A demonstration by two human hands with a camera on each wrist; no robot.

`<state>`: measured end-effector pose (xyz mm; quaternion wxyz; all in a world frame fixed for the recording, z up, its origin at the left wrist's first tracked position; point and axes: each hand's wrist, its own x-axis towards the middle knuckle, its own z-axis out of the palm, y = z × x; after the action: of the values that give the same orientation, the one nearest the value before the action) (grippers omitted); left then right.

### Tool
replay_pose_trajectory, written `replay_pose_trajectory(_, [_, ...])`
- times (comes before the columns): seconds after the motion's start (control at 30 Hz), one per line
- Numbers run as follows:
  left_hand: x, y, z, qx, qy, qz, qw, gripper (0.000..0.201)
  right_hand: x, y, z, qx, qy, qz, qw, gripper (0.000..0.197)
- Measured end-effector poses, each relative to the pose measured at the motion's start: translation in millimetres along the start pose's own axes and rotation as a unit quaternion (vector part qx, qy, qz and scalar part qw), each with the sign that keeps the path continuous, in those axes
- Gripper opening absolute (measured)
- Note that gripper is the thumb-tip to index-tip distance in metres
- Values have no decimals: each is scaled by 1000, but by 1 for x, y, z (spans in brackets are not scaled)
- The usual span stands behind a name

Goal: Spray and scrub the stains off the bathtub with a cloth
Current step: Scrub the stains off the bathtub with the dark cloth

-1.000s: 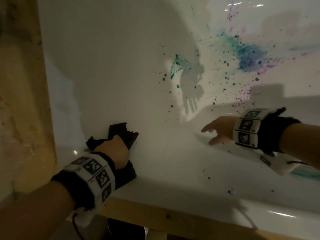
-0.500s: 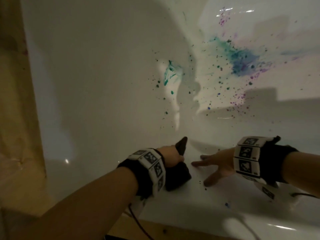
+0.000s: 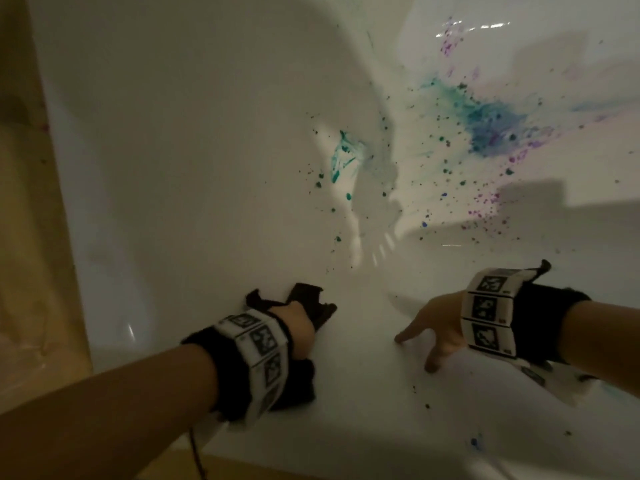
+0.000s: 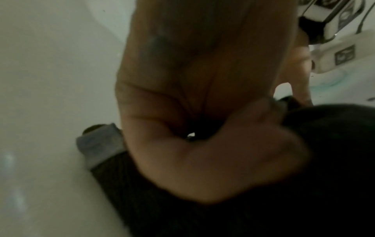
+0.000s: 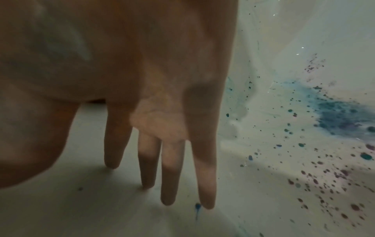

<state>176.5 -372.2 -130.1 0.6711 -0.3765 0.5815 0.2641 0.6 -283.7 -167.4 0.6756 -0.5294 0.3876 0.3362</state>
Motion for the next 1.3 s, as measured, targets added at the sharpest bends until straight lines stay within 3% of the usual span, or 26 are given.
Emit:
replay_pose_trajectory(0.1, [19,29,-5,-62,-8,59,996,59,-2,4,-11,16,47,11,999,64])
replay_pose_trajectory(0.2, [30,41,-18,-215,32,104,971,44,-1,17,-28,90,152,11,984,56])
replay_pose_trajectory(0.27, [28,33,-29,-335,84,150,926,41,1,29,-42,221,228,-1,948,51])
replay_pose_trajectory(0.3, [25,26,-35,-392,102,170,898,42,1,33,-49,326,242,-27,914,48])
replay_pose_trajectory(0.37, [17,16,-48,-460,146,206,851,46,0,29,-61,511,220,-105,825,49])
replay_pose_trajectory(0.4, [12,12,-54,-480,165,221,833,46,-1,22,-66,545,206,-144,800,55])
replay_pose_trajectory(0.5, [0,0,-74,-522,134,253,804,39,5,-3,-76,501,247,-234,796,75])
replay_pose_trajectory(0.53, [-5,-6,-83,-504,101,266,816,38,9,-10,-79,467,284,-247,800,82])
replay_pose_trajectory(0.63, [-16,-38,-115,-343,40,278,896,42,23,-24,-88,386,398,-213,804,85])
replay_pose_trajectory(0.7, [-20,-62,-137,-151,129,217,956,47,35,-35,-87,321,436,-156,826,86])
replay_pose_trajectory(0.73, [-19,-73,-147,-14,200,159,967,55,40,-43,-83,298,430,-138,841,88])
replay_pose_trajectory(0.8, [-17,-92,-164,215,274,42,937,86,52,-62,-68,265,386,-138,873,88])
replay_pose_trajectory(0.87, [-10,-102,-177,286,285,-25,914,112,59,-81,-53,223,344,-147,900,78])
replay_pose_trajectory(0.93, [-3,-106,-189,292,296,-55,908,128,65,-91,-41,207,320,-143,913,72])
replay_pose_trajectory(1.03, [1,-105,-207,260,324,-77,906,144,77,-91,-37,199,326,-123,916,80])
replay_pose_trajectory(1.2, [10,-103,-217,218,346,-86,909,154,90,-76,-53,164,368,-105,909,81])
replay_pose_trajectory(1.3, [10,-102,-214,199,350,-77,912,151,100,-46,-80,209,442,-68,870,68])
